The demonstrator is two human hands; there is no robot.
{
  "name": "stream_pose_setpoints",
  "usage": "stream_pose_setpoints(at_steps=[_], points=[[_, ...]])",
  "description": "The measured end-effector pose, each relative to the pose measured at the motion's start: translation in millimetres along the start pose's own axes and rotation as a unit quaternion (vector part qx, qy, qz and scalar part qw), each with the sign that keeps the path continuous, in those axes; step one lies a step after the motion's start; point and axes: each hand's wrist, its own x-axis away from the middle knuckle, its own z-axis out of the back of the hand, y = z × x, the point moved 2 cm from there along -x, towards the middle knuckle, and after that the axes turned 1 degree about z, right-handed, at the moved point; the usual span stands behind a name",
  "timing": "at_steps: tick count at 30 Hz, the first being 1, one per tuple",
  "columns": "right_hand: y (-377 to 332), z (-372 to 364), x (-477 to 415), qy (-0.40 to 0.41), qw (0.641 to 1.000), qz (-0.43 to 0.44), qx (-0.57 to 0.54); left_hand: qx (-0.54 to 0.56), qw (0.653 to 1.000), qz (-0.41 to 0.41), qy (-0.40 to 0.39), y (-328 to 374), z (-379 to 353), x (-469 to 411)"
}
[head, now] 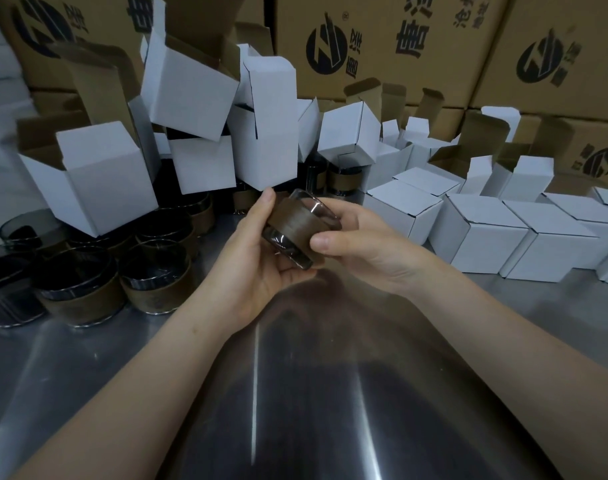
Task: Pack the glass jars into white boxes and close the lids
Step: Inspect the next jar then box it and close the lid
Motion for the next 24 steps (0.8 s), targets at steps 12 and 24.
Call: stream_pose_setpoints(at_steps=[12,24], points=[[-33,-15,-35,0.179,0.963,0.124,0.16,-0.06,0.965,-0.077,0.242,0,20,-8],[-91,-64,-107,0.036,0.905,0.119,0.407,-0.181,0.938,-0.136,0.265,1,19,-5]])
